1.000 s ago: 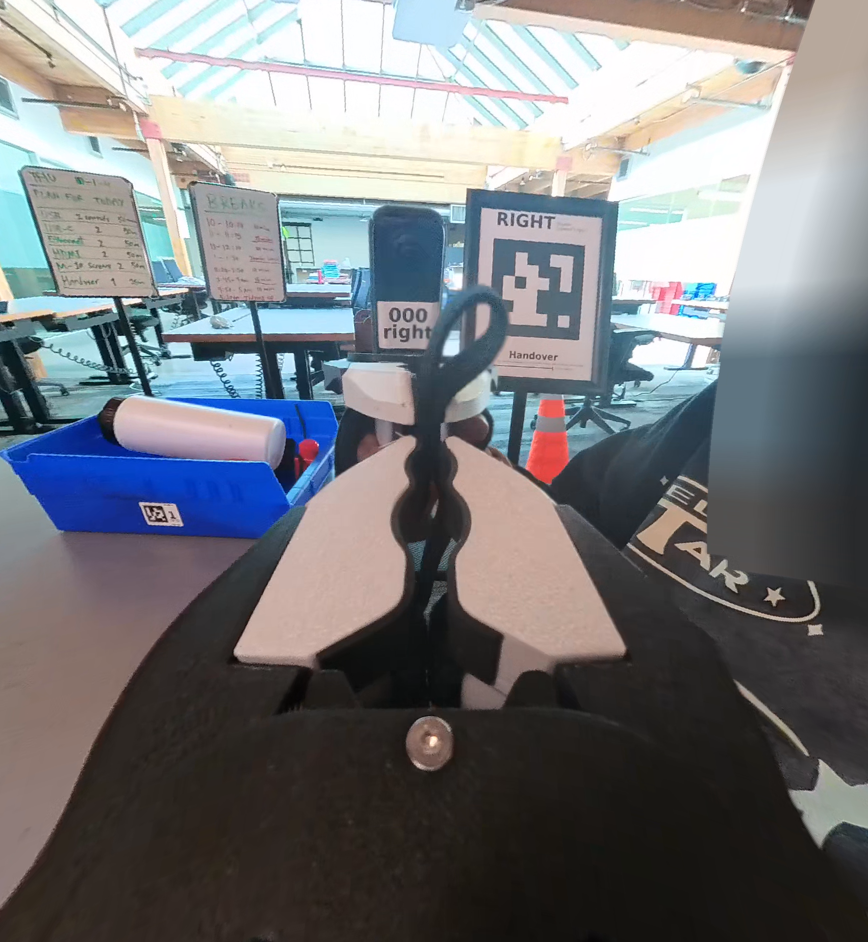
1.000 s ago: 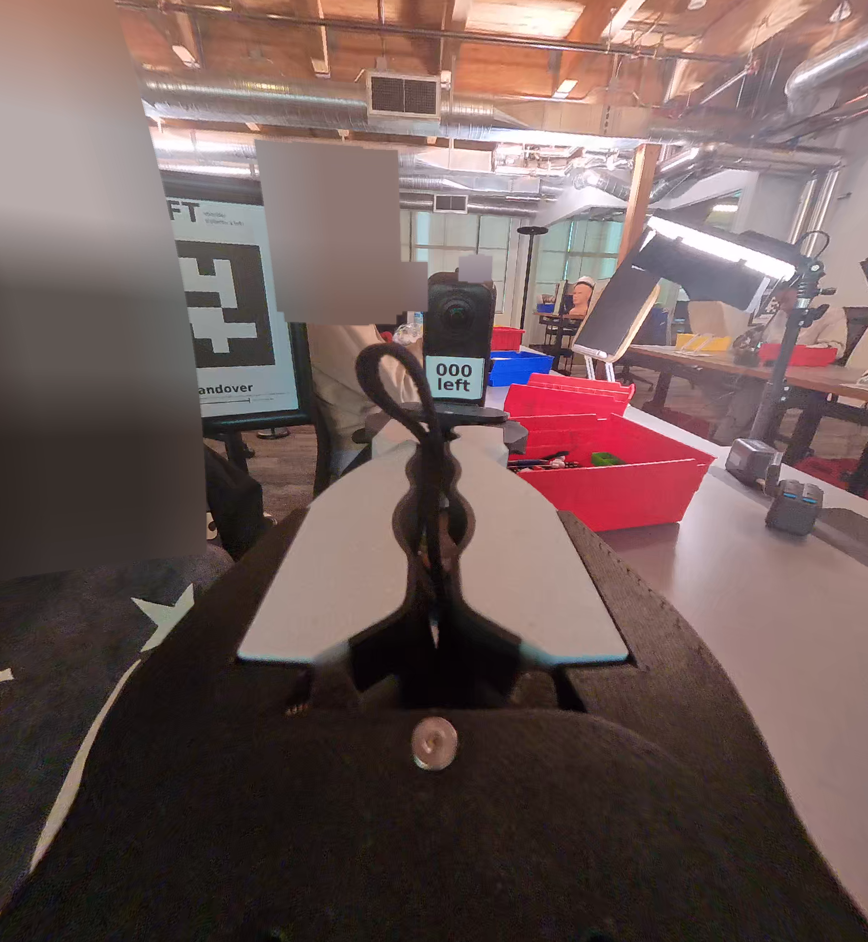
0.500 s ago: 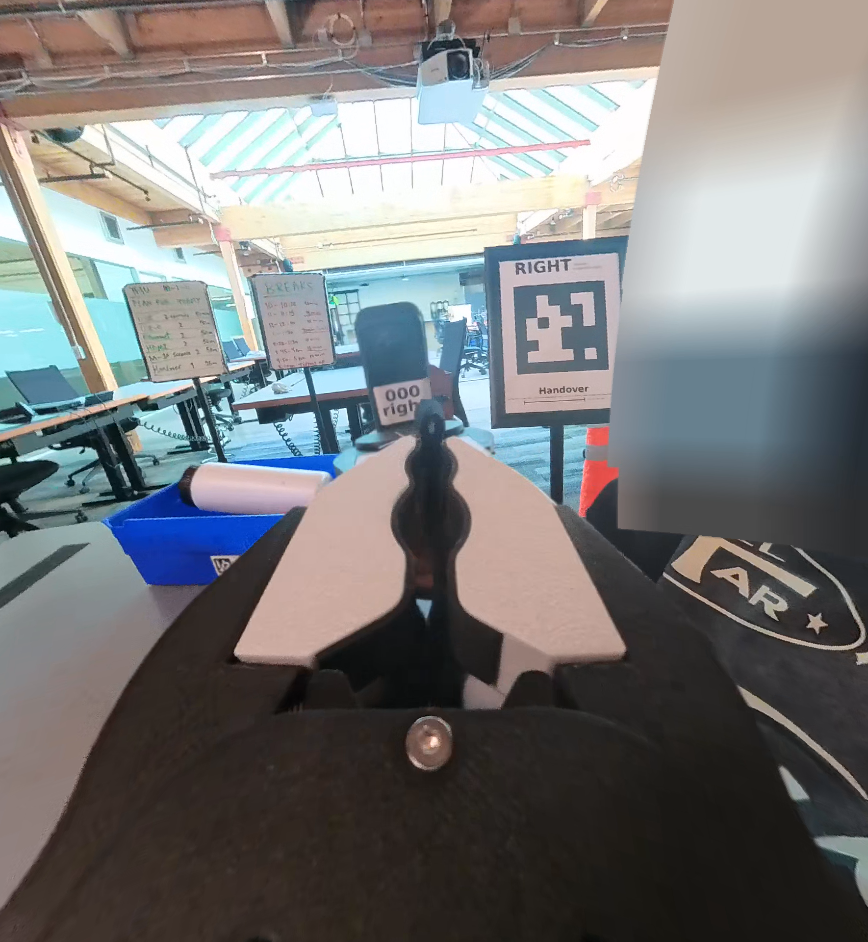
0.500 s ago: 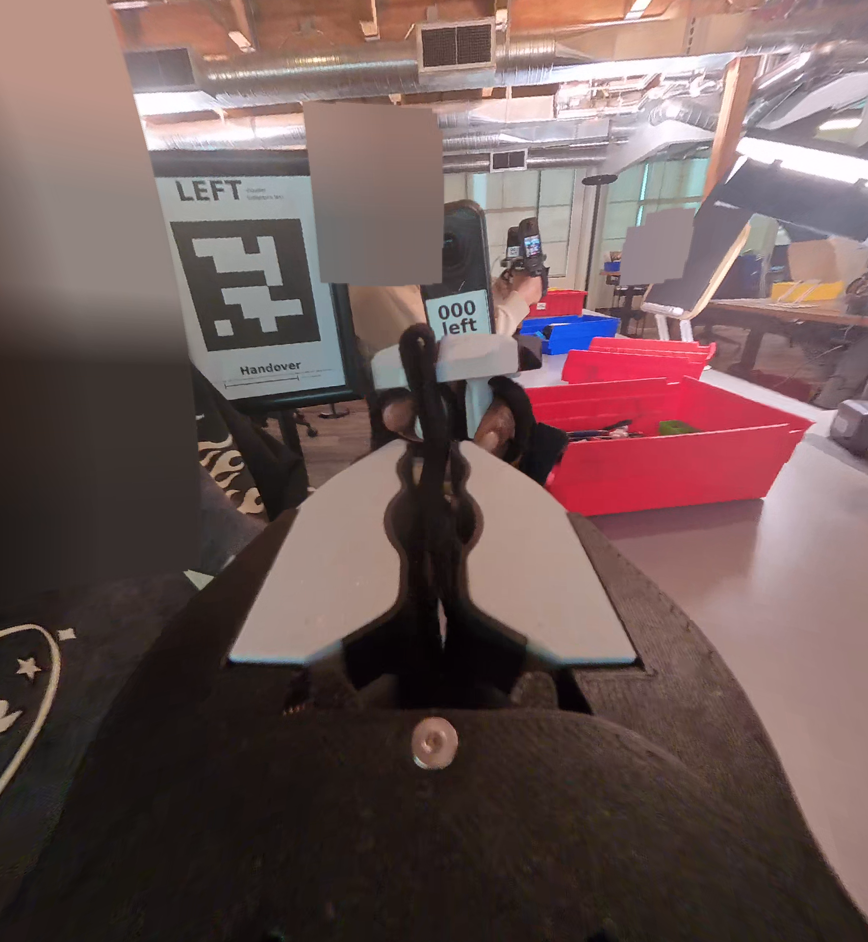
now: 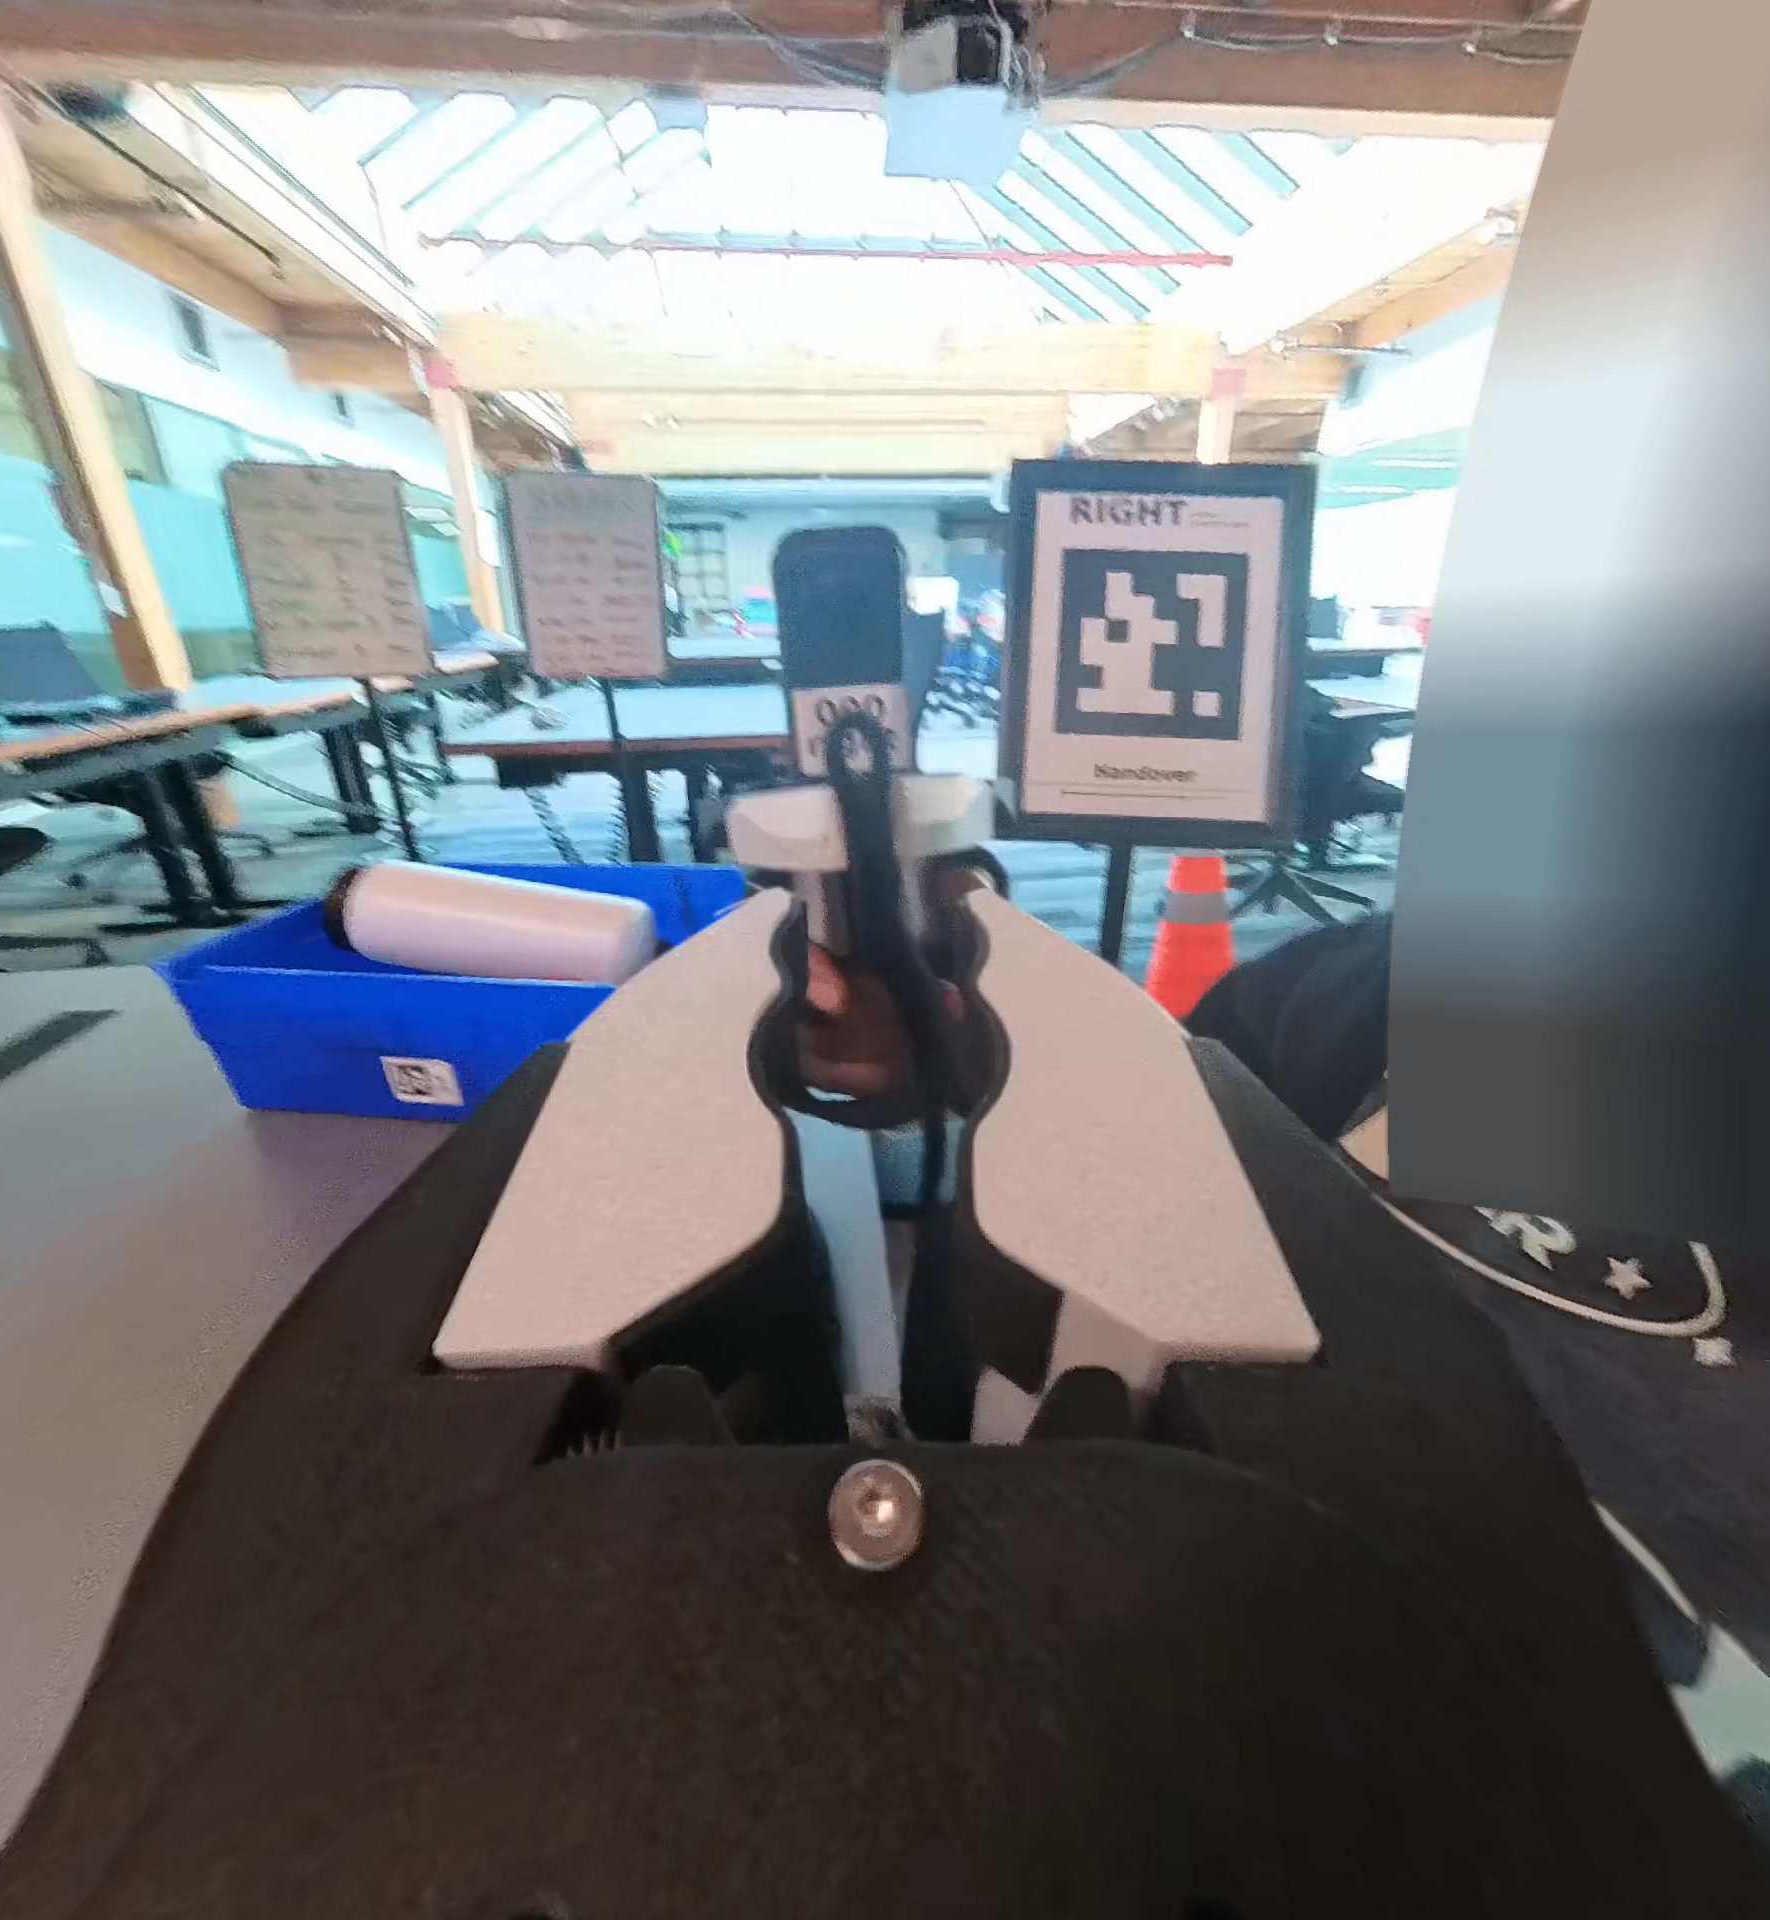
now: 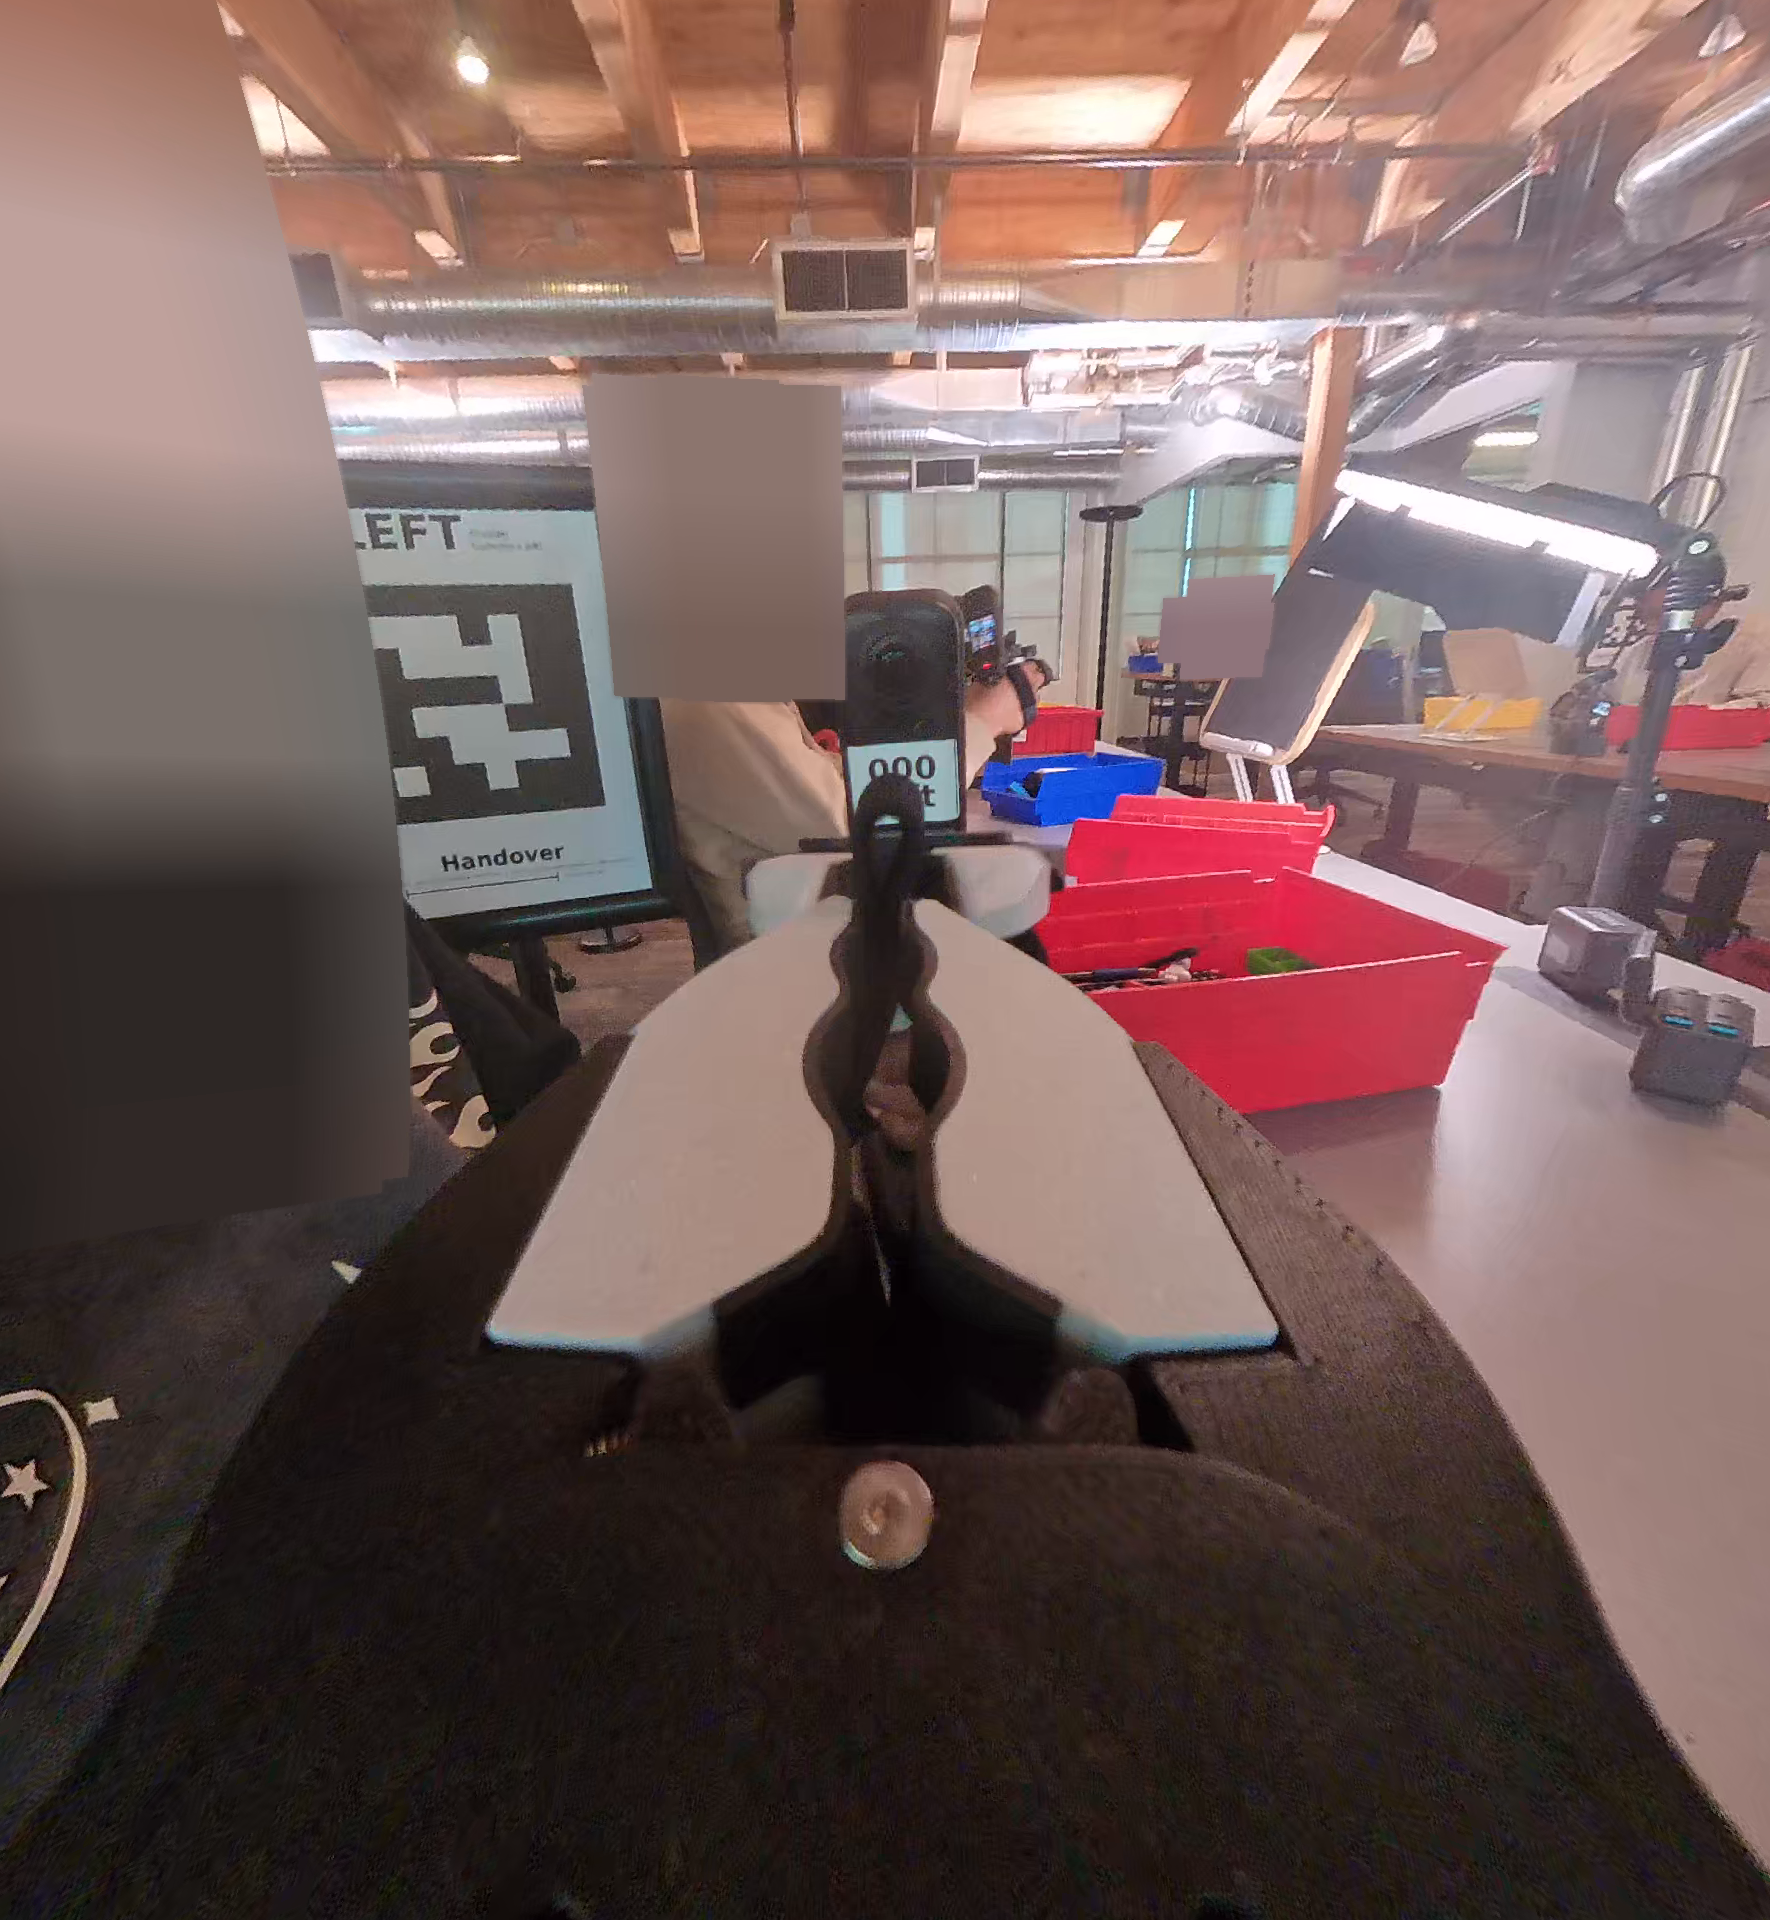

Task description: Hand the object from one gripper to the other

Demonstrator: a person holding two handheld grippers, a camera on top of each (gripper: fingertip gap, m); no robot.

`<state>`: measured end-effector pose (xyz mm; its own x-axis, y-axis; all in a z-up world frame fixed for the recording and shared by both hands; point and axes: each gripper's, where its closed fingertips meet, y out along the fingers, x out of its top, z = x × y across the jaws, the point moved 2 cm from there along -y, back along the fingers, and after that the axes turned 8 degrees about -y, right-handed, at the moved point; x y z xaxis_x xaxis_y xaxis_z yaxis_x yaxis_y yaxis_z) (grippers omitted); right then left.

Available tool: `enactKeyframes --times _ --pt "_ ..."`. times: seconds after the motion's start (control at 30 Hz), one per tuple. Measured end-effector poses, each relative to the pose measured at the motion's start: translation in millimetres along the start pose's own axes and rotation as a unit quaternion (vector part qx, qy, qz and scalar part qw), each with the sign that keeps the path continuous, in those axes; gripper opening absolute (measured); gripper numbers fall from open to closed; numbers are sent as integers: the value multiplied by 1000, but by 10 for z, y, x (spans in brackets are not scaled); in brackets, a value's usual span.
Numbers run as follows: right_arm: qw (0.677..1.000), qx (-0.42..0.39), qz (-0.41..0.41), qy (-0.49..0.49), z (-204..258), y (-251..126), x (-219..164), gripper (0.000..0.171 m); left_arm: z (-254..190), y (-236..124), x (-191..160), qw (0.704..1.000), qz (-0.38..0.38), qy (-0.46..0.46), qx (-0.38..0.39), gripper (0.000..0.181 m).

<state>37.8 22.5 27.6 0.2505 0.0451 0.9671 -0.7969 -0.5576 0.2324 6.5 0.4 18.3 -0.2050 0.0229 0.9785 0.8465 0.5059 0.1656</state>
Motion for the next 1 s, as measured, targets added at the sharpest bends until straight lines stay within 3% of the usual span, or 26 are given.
enactKeyframes --times 0.03,0.17,0.4,0.53,0.6,0.73,0.8,0.87,1.0 --pt "1000 -4 -1 -1 -11 -4 3 6 -21 33 -61 1000 20 -9 -12 26" --pt "1000 10 -7 7 31 15 7 6 -9 138 -168 999 33 7 -10 6" --pt "1000 1 -2 2 18 11 6 7 25 132 -169 999 31 -25 -14 5" --pt "1000 2 2 -5 34 33 -10 25 34 122 -172 999 32 -32 -15 5" --pt "1000 -3 -4 -13 32 32 1 8 37 122 -180 999 35 -31 -14 5" --pt "1000 -5 -5 -3 10 23 6 6 44 130 -174 999 32 -28 -9 5" --pt "1000 -7 -10 6 -1 24 10 12 69 117 -146 1000 23 -21 2 5" --pt "1000 -12 5 10 -27 24 -34 32 74 74 -71 1000 -1 -23 3 5" --pt "999 4 49 16 -27 62 -201 34 89 6 -5 1000 -14 -21 12 5"
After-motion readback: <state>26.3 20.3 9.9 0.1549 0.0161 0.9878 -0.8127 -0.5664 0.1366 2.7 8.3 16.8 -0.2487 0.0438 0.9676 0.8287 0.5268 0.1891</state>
